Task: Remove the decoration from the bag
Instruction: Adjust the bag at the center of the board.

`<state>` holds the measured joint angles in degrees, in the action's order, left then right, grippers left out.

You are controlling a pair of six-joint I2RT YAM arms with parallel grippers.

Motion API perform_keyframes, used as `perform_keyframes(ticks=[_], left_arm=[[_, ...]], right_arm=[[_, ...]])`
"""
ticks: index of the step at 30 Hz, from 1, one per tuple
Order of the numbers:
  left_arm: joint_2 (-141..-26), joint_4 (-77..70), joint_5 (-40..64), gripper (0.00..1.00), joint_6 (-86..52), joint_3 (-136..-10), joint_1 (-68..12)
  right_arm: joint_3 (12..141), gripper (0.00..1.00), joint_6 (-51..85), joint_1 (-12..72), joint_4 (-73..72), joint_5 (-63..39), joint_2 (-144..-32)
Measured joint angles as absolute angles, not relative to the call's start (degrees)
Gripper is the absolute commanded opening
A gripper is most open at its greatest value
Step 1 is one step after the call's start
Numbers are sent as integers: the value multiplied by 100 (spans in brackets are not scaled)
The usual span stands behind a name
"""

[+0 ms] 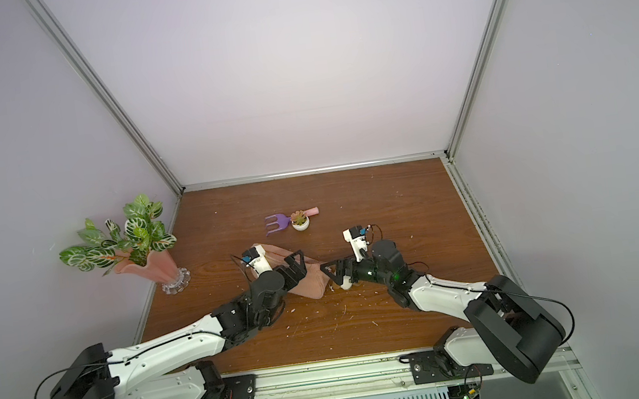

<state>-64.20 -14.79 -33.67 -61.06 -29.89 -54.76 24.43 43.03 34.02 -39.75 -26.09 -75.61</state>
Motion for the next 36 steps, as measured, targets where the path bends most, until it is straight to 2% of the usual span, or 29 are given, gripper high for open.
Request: perform_keyframes(ticks=[7,14,21,23,31,36], left_arm=[[-6034,-2359,-2880,99,-6001,-2679,-5439],[-6729,-1828,-2158,99,-6071,-3802,-5645],[-6993,-1623,-2217,99,-6969,-3671,-6130],[-6993,-1575,-2285,99,-7192,-3566,-6156],[-7081,-1538,-2794,99,-7627,-3352,-6163],[-7199,-1546,-3192,99,-7701,-3352,-6163]], right_arm=[[2453,100,4598,3310,-4331,-2679,-7616],[2451,99,4945,3094,-4744,-2928,-7824],[2405,85,5221,3017,-5277,-3262,-8062],[2364,80,5295,3004,-5424,-3339,-8169],[2300,72,5459,3002,-5881,-3573,-8641],[2300,62,5568,2998,-6167,-3710,-8997]])
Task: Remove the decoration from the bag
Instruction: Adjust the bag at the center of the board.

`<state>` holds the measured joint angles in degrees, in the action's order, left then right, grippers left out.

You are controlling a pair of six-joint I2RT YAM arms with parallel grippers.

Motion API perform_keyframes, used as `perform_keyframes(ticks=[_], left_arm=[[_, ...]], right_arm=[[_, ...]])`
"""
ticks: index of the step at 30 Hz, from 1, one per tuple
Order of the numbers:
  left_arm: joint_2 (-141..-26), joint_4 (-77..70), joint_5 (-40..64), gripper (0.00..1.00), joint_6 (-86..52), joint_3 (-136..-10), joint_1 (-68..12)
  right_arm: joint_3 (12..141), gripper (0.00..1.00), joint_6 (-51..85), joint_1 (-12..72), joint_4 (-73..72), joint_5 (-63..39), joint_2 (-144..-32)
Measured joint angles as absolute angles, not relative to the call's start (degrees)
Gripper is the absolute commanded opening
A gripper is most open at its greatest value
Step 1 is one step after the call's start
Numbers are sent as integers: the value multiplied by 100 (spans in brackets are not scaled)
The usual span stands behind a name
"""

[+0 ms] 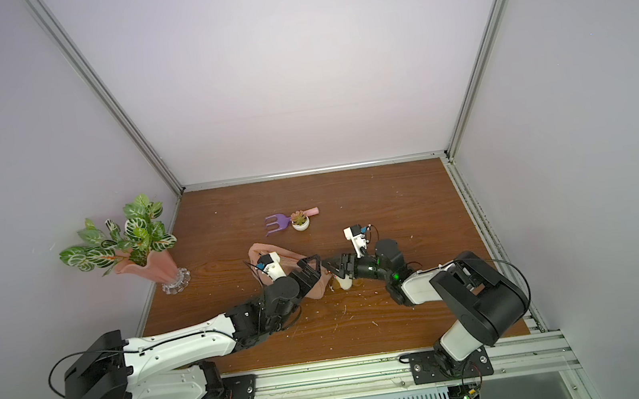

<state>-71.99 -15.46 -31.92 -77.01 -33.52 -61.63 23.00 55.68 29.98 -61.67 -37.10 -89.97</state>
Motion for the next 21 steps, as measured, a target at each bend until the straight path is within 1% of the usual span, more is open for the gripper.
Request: perform_keyframes(ticks=[4,8,19,21], left_arm=[[-7262,-1594,-3310,99,-7712,-3352,-6130],[-7319,-1693,-3328,99,-7708,-3350,-6007],[-7605,-2086,-3374,99,-7557,-3341,-5752],[-7669,-2150,-3391,99,-7502,-3343,-5730]], right_arm=[[2300,57,5745,2998,-6521,-3809,-9275],[2294,48,5907,2998,-6840,-3861,-9384],[2204,41,6143,2993,-7295,-3972,-9435],[2206,37,6154,2993,-7334,-3986,-9478]])
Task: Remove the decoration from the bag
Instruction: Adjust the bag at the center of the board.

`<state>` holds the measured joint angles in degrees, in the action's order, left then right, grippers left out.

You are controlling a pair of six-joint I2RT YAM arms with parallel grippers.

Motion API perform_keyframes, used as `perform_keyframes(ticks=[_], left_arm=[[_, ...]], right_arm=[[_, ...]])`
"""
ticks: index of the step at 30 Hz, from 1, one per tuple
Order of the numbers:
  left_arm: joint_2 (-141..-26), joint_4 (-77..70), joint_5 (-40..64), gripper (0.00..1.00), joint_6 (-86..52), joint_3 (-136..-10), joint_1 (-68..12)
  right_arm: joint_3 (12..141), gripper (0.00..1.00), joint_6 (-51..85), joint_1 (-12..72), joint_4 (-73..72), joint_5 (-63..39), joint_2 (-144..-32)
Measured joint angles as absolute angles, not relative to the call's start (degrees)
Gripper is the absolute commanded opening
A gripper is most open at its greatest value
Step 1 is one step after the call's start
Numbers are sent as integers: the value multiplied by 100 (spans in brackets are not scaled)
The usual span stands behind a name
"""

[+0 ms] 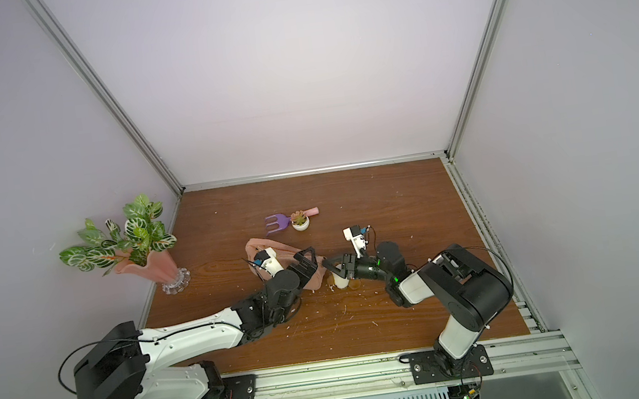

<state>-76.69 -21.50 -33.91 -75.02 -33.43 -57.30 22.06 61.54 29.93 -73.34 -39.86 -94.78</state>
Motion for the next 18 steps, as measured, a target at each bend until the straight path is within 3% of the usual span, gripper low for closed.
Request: perform_keyframes(ticks=[8,18], left_arm=[[-7747,-2202,-3411,99,-7317,-3374,-5706],[-7446,-1793,-3203,99,-7295,-3374,-5673]], right_arm=[[2252,33,6215,2993,-7430,-4003,-9747],[2364,43,6239,2779,-7489,-4003,-9765]])
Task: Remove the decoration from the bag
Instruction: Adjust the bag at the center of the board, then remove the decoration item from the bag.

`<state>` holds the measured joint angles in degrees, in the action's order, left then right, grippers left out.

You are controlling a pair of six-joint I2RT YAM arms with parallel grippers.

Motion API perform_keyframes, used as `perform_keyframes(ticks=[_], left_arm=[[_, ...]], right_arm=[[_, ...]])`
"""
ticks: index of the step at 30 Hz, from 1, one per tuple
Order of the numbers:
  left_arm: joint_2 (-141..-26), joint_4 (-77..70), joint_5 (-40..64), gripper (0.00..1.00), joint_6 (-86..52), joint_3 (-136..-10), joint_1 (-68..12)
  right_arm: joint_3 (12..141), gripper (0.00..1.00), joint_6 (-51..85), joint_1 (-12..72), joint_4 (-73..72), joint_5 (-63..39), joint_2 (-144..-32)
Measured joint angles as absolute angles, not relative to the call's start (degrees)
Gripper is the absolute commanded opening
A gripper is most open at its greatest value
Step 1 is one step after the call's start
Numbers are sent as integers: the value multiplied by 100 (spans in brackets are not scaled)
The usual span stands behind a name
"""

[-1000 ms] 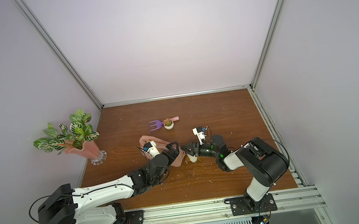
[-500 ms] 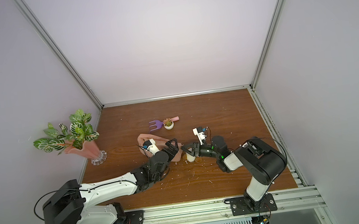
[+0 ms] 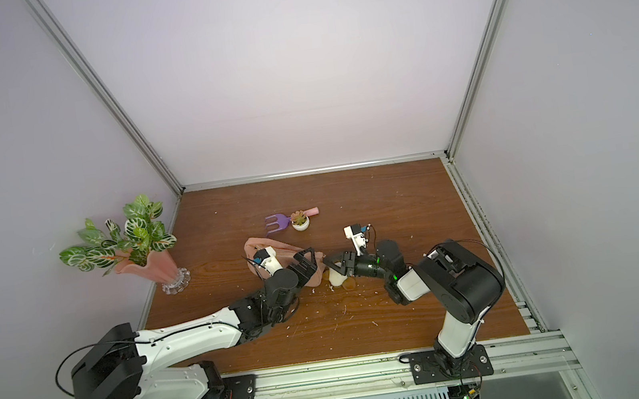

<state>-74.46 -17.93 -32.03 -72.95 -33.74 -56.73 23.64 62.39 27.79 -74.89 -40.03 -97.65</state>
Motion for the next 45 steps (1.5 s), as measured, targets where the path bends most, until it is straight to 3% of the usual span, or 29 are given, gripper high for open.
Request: perform_keyframes(ticks=[17,26,37,45], left_arm=[[-7116,-1614,-2510,99,-7277,-3376,-5767],[-7299,-1747,-2462,99,-7277,-3428,-5830],[-7303,-1806,-2416,100,-7448,-3483,-5835],[-7363,-1798,-2305,98,-8508,-3483,-5896]], right_arm=[[2689,43,6305,2657,-7717,-4053,-10335],[2399,49,6440,2657,-8156,-4171,-10296],[2528,50,4838,2687,-6171,-3962,-9190],[3048,50,3026,3055,-4399,-3107,-8799]])
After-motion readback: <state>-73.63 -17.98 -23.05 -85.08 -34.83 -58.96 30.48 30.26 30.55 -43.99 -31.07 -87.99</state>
